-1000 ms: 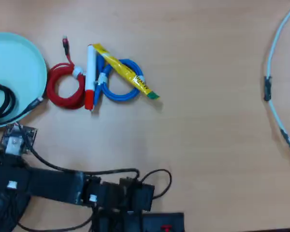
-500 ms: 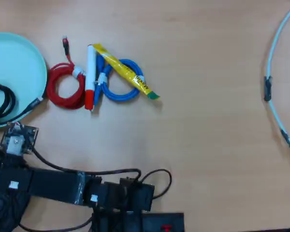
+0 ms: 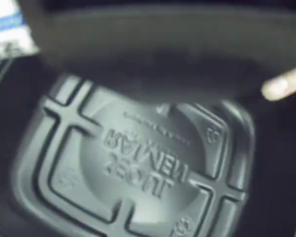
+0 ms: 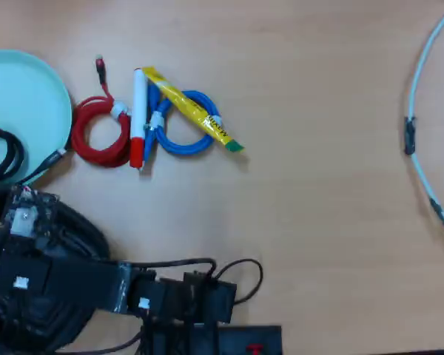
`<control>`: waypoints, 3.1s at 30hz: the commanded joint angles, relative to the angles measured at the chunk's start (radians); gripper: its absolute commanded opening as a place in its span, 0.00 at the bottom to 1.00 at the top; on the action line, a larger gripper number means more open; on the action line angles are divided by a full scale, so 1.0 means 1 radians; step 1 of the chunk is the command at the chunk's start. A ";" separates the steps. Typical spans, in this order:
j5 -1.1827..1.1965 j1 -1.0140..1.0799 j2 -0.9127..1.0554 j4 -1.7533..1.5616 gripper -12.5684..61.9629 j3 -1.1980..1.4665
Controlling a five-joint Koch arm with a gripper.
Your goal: Pick up the blue pen and put it in the black bowl
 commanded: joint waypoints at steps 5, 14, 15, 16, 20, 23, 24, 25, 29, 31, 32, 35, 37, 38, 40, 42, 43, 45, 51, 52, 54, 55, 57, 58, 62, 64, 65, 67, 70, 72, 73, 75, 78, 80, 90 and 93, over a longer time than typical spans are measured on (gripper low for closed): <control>0.017 -0.003 0.029 -0.060 0.08 -0.087; 0.014 0.000 -0.156 -0.314 0.08 -0.089; 0.014 0.000 -0.175 -0.350 0.08 -0.091; 0.012 0.000 -0.192 -0.376 0.08 -0.091; 0.014 0.003 -0.265 -0.428 0.08 -0.092; 0.014 0.005 -0.318 -0.456 0.08 -0.092; 0.014 0.003 -0.334 -0.465 0.08 -0.092; 0.015 0.002 -0.348 -0.472 0.08 -0.092; 0.015 -0.006 -0.407 -0.480 0.08 -0.091; 0.015 -0.009 -0.430 -0.472 0.08 -0.084; 0.014 -0.008 -0.437 -0.469 0.08 -0.078; 0.015 -0.008 -0.462 -0.465 0.08 -0.077; 0.021 -0.011 -0.466 -0.465 0.08 -0.077; 0.028 -0.011 -0.468 -0.463 0.08 -0.075; 0.031 -0.009 -0.480 -0.463 0.08 -0.072; 0.032 -0.009 -0.508 -0.457 0.08 -0.069; 0.032 -0.009 -0.517 -0.456 0.08 -0.069; 0.028 -0.008 -0.523 -0.448 0.08 -0.066; 0.018 -0.011 -0.520 -0.405 0.08 -0.080; 0.021 -0.009 -0.518 -0.407 0.08 -0.083; 0.021 -0.011 -0.520 -0.396 0.08 -0.100; 0.021 -0.011 -0.520 -0.394 0.09 -0.103; 0.021 -0.014 -0.518 -0.391 0.10 -0.106; 0.021 -0.014 -0.518 -0.385 0.12 -0.106; 0.021 -0.041 -0.511 -0.360 0.29 -0.109; 0.021 -0.048 -0.509 -0.344 0.43 -0.109; 0.025 -0.051 -0.509 -0.336 0.50 -0.109; 0.031 -0.060 -0.511 -0.327 0.65 -0.109; 0.038 -0.071 -0.509 -0.324 0.83 -0.109; 0.041 -0.072 -0.509 -0.316 0.85 -0.107; 0.046 -0.072 -0.508 -0.310 0.84 -0.109; 0.067 -0.072 -0.508 -0.298 0.81 -0.109; 0.112 -0.075 -0.495 -0.272 0.73 -0.132; 0.146 -0.077 -0.460 -0.218 0.66 -0.173; 0.166 -0.074 -0.391 0.011 0.50 -0.419; 0.158 -0.067 -0.311 0.048 0.50 -0.410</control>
